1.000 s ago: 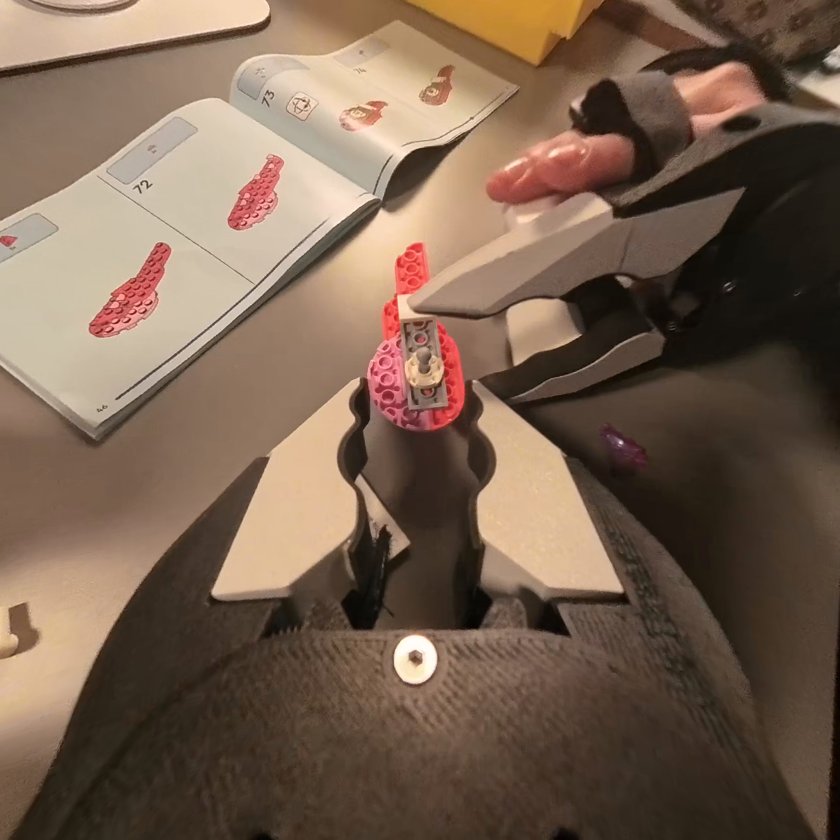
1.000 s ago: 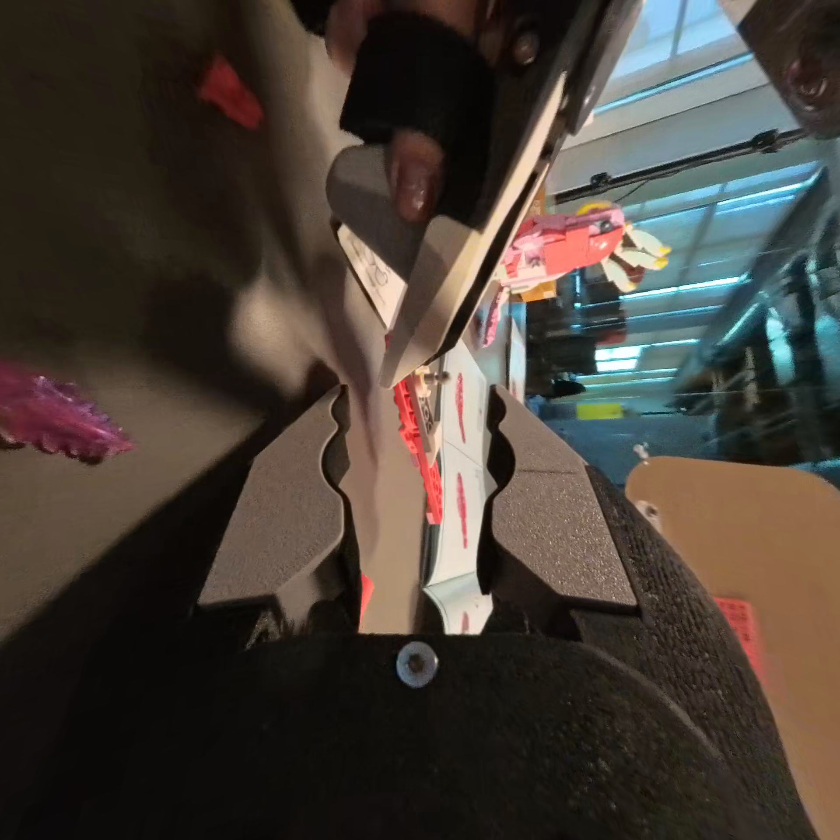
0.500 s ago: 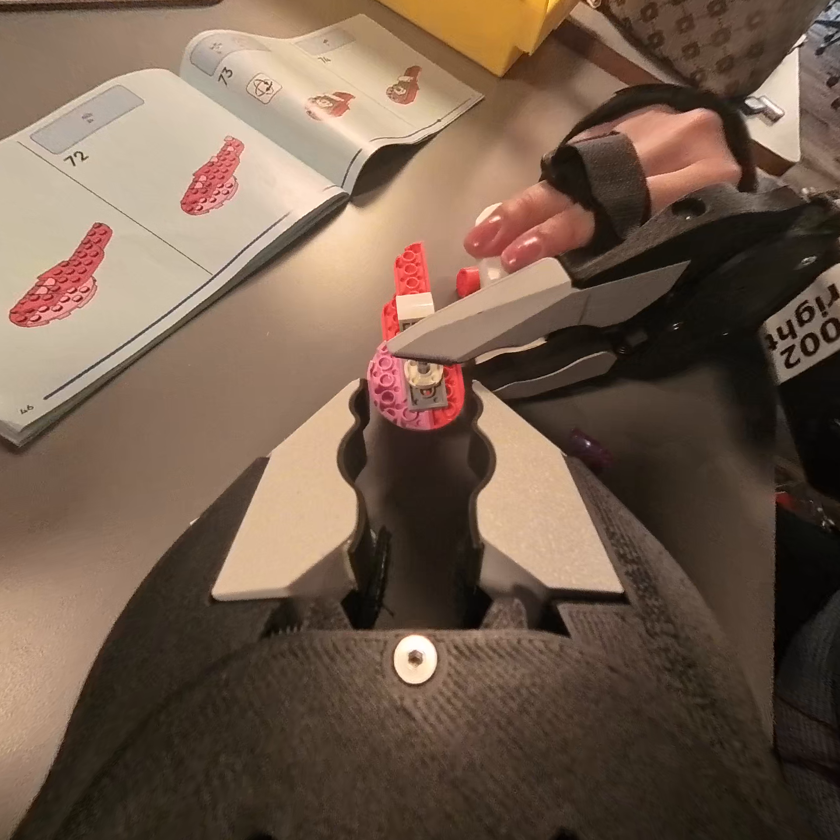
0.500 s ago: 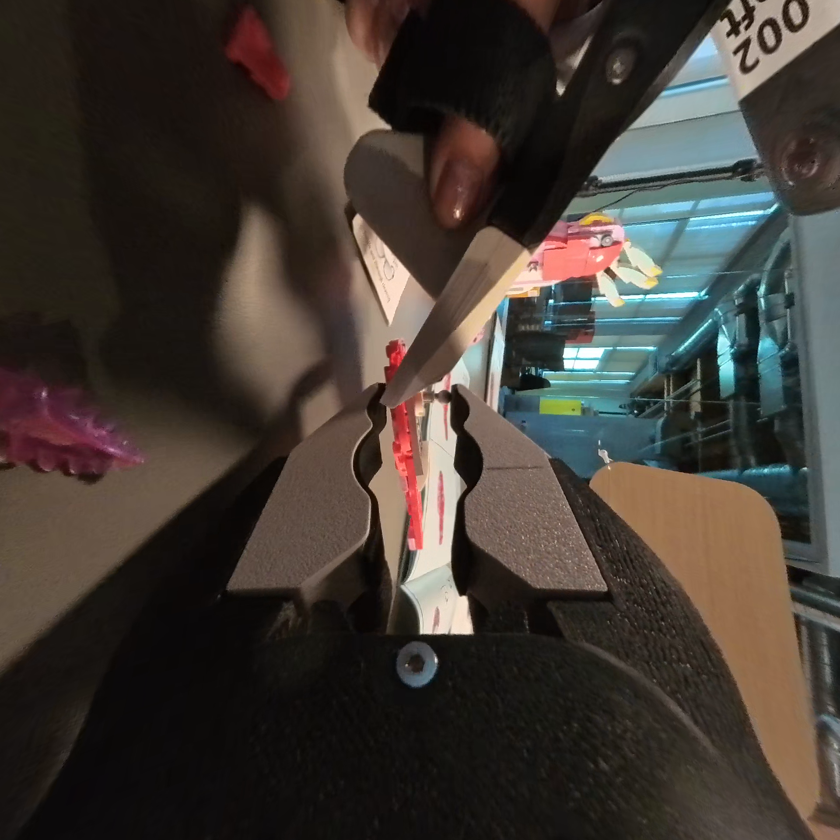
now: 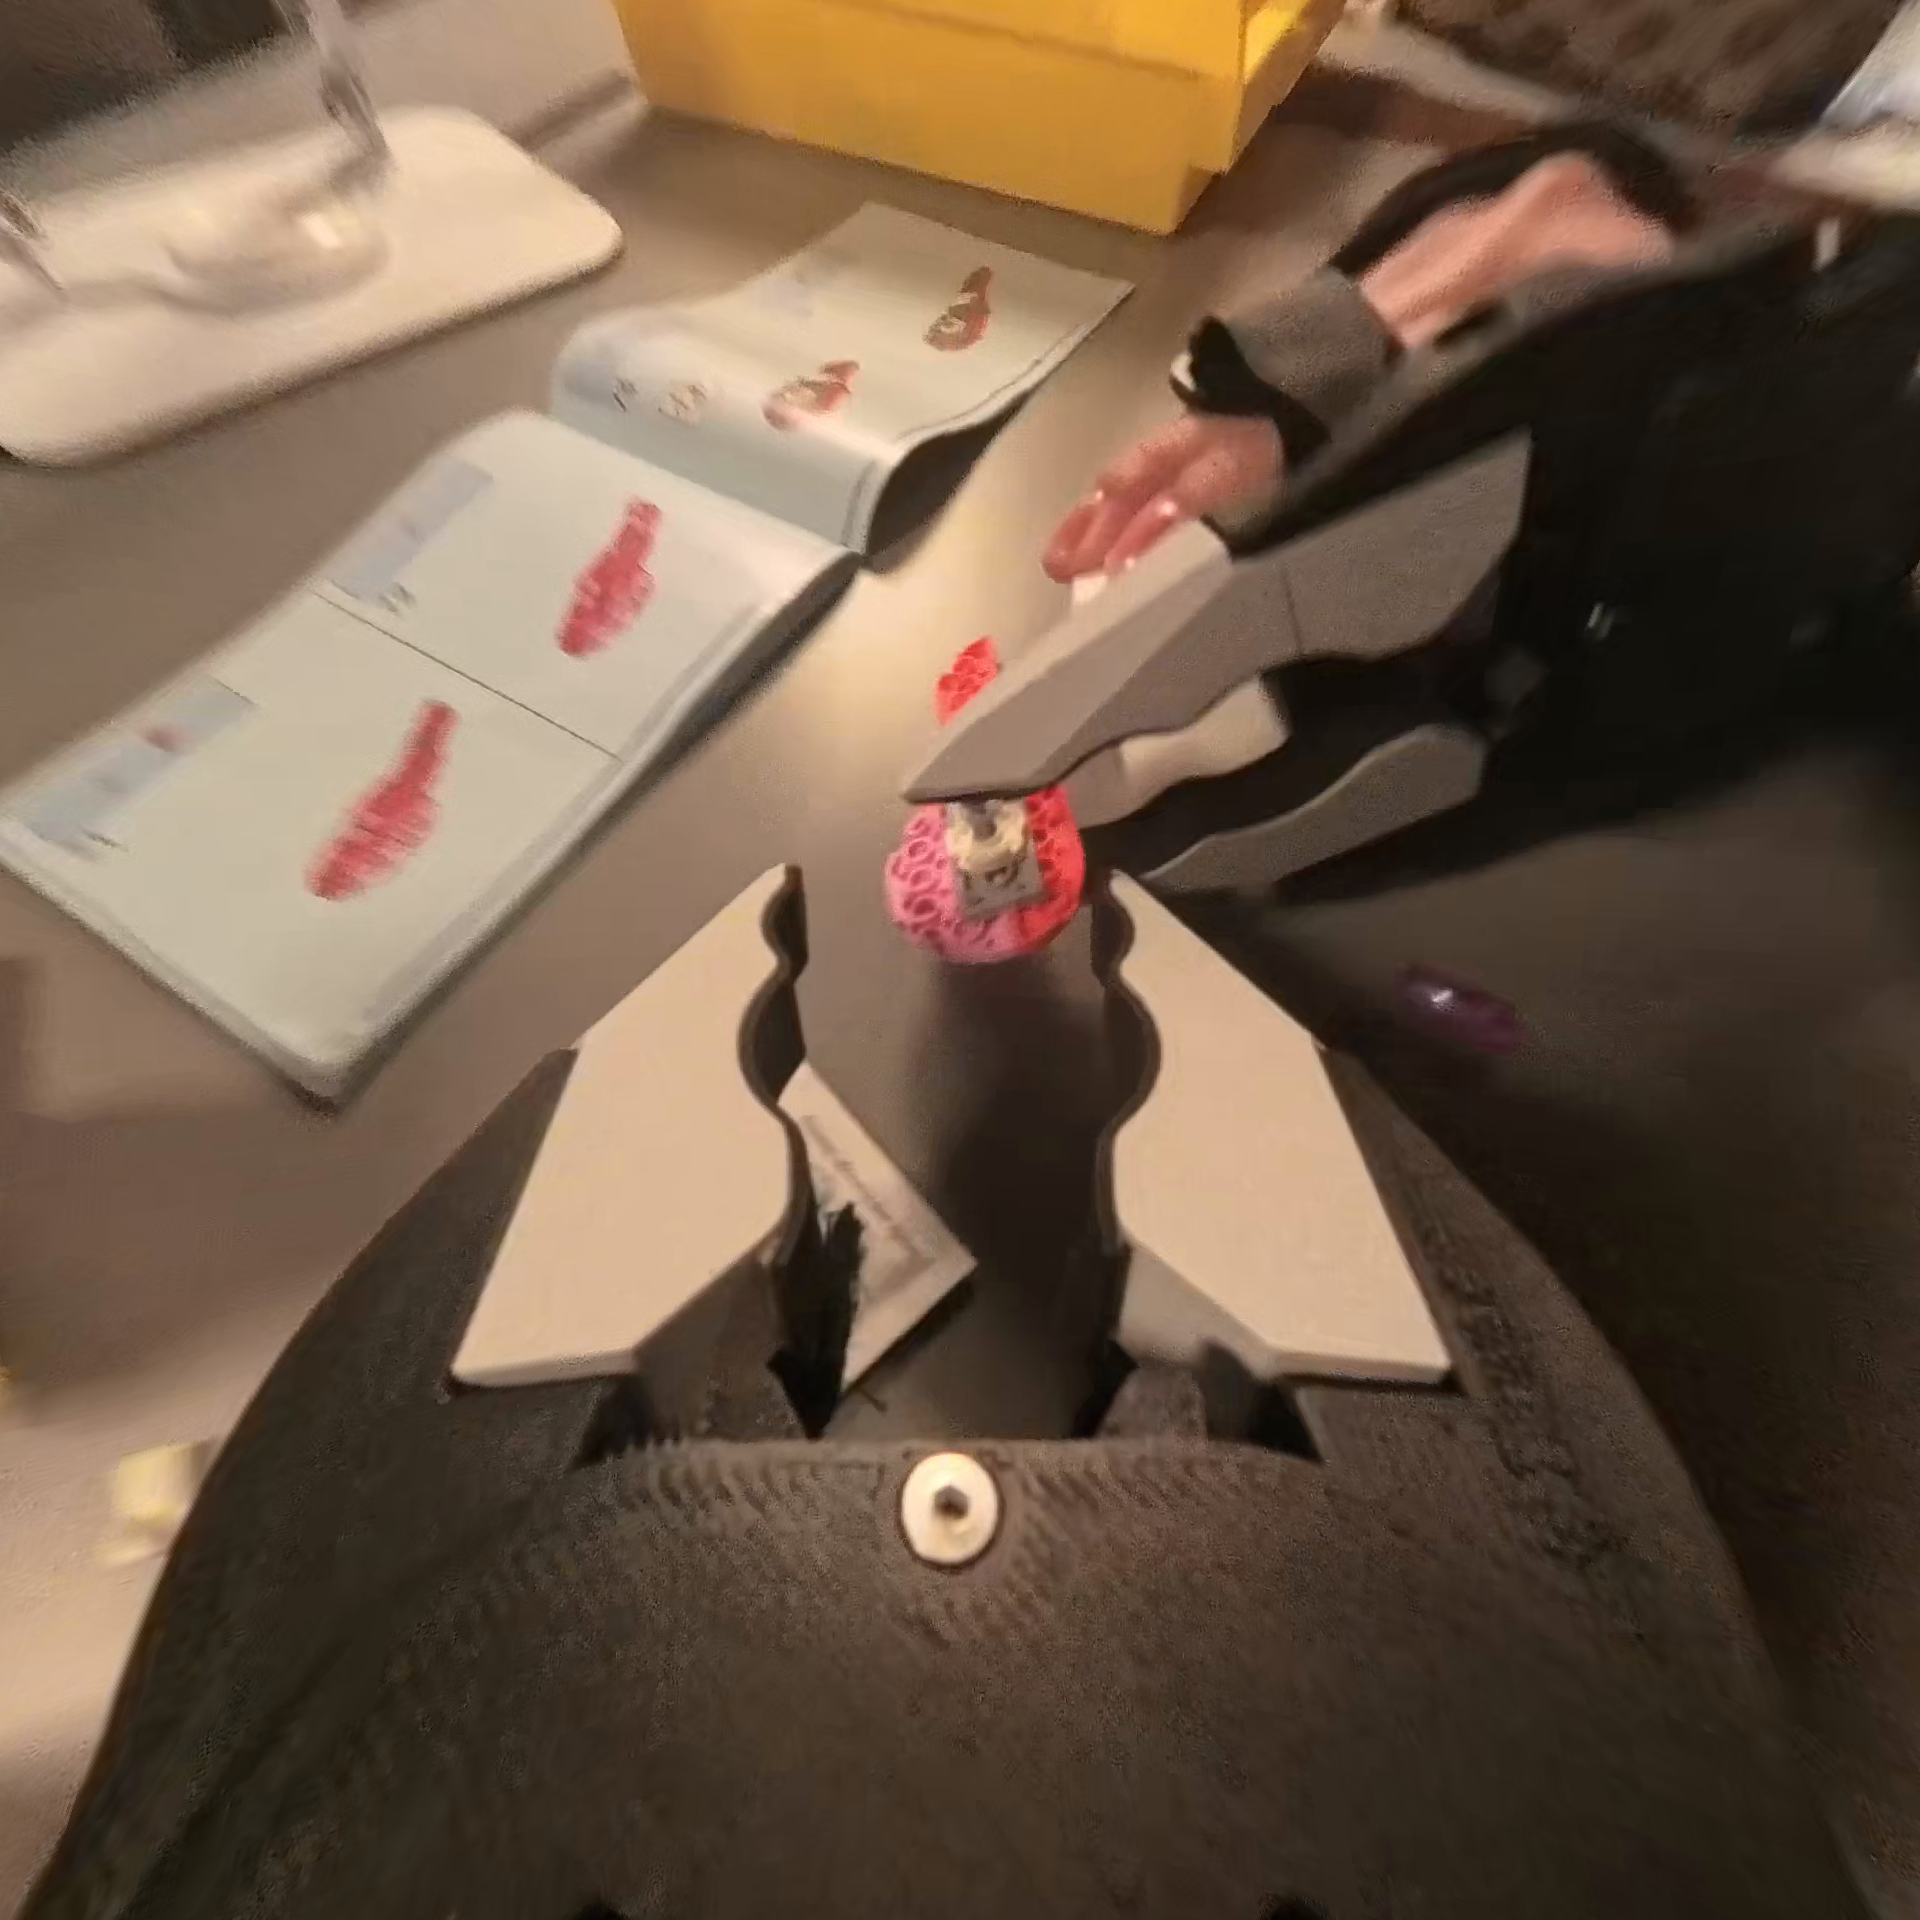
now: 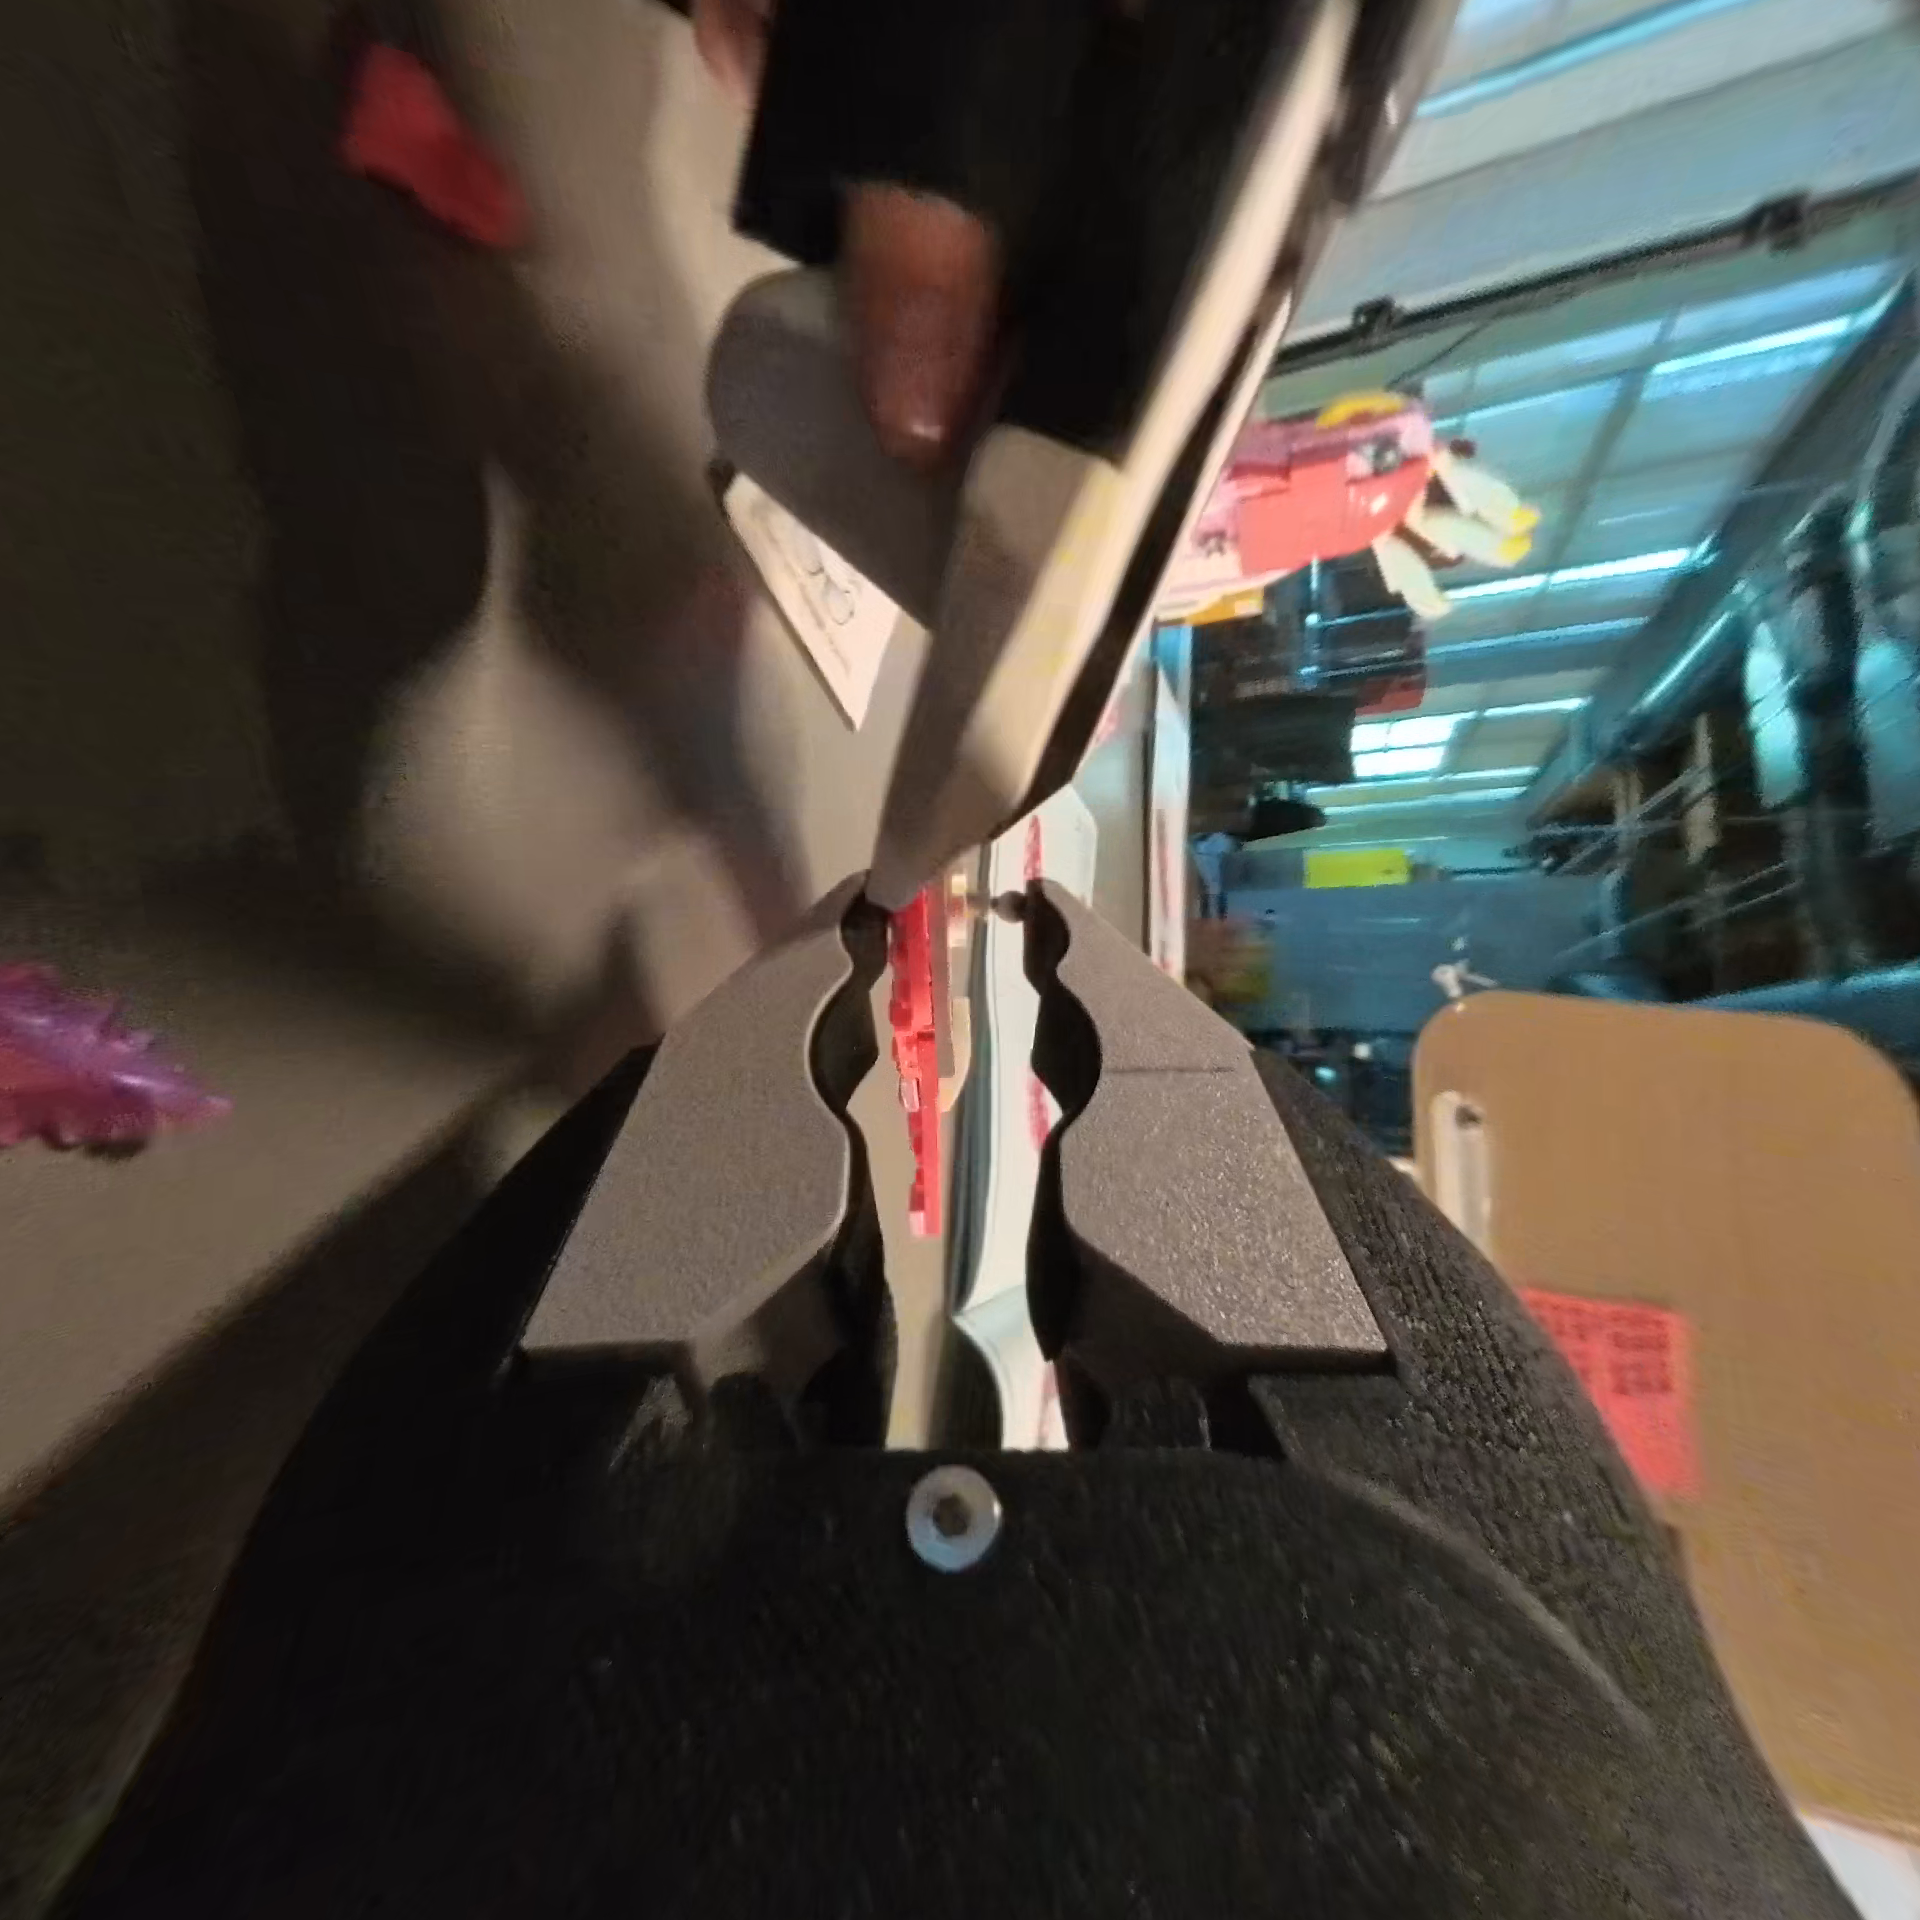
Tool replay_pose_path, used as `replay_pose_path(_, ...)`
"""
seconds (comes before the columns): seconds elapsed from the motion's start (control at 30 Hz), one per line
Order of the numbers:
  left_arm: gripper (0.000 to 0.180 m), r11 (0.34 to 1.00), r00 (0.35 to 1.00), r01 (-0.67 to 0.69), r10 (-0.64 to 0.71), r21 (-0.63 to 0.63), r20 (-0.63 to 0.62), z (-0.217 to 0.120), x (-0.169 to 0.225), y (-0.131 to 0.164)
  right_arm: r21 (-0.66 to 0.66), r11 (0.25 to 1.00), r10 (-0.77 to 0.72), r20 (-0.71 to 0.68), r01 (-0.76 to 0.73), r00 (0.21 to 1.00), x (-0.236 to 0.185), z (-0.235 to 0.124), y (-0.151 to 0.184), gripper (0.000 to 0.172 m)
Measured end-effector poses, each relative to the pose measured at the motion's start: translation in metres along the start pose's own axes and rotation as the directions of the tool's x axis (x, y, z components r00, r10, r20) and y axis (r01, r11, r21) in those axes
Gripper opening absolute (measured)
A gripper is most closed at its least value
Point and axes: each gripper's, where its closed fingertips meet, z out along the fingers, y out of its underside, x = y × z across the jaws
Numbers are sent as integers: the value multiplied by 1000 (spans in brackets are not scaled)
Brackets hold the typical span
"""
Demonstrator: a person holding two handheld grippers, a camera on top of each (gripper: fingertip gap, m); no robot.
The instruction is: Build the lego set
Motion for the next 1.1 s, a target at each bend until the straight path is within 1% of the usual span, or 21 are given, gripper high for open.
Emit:
replay_pose_path(0.03, 55, 994, 993, -109, 109, -7, 47, -2, -2, 0, 1, 999, 33, 5, -33, 999, 1, -1, 2, 24)
replay_pose_path(0.07, 53, 975, 970, -222, 222, -16, 101, -3, -5, -1, 0, 998, 60, 12, -60, 998, 2, -1, 5, 24)
replay_pose_path(0.1, 47, 941, 930, -336, 336, -25, 147, -4, -6, -1, 0, 997, 82, 18, -82, 996, 2, -1, 6, 24)
replay_pose_path(0.17, 38, 841, 821, -538, 537, -52, 196, -3, -1, -1, 2, 995, 100, 25, -101, 995, 2, -2, 8, 24)
replay_pose_path(0.2, 31, 787, 761, -613, 612, -71, 214, -2, 2, 0, 4, 994, 107, 29, -108, 994, 2, -2, 8, 24)
replay_pose_path(0.23, 28, 736, 708, -671, 672, -89, 216, 1, 6, 2, 9, 993, 118, 35, -118, 992, 1, -2, 8, 24)
replay_pose_path(0.3, 17, 656, 619, -745, 747, -120, 242, 2, 8, 3, 18, 991, 133, 44, -134, 990, 1, -2, 7, 24)
replay_pose_path(0.33, 9, 622, 577, -772, 771, -129, 270, 1, 6, 0, 24, 989, 142, 49, -143, 989, 1, -3, 7, 24)
replay_pose_path(0.53, 6, 463, 396, -862, 869, -206, 297, 2, 9, -3, 40, 982, 182, 86, -186, 979, -1, -5, 7, 25)
replay_pose_path(0.57, 7, 446, 376, -869, 877, -216, 299, 3, 10, -4, 39, 981, 186, 91, -191, 978, -1, -6, 8, 25)
replay_pose_path(0.67, 6, 425, 355, -874, 889, -235, 290, 4, 10, -2, 42, 979, 195, 106, -201, 975, -4, -6, 9, 26)
replay_pose_path(0.8, 6, 427, 355, -873, 887, -235, 294, 4, 10, -3, 44, 978, 200, 106, -206, 974, -3, -6, 9, 26)
replay_pose_path(1.0, 6, 426, 358, -873, 890, -236, 282, 5, 11, -1, 19, 978, 201, 144, -206, 969, -6, -8, 9, 24)
replay_pose_path(1.03, 6, 422, 353, -875, 892, -238, 282, 5, 11, -1, 14, 980, 193, 152, -197, 969, -8, -8, 9, 21)
replay_pose_path(1.1, 6, 394, 325, -882, 905, -257, 274, 5, 11, 1, 7, 986, 164, 149, -167, 975, -9, -8, 8, 21)
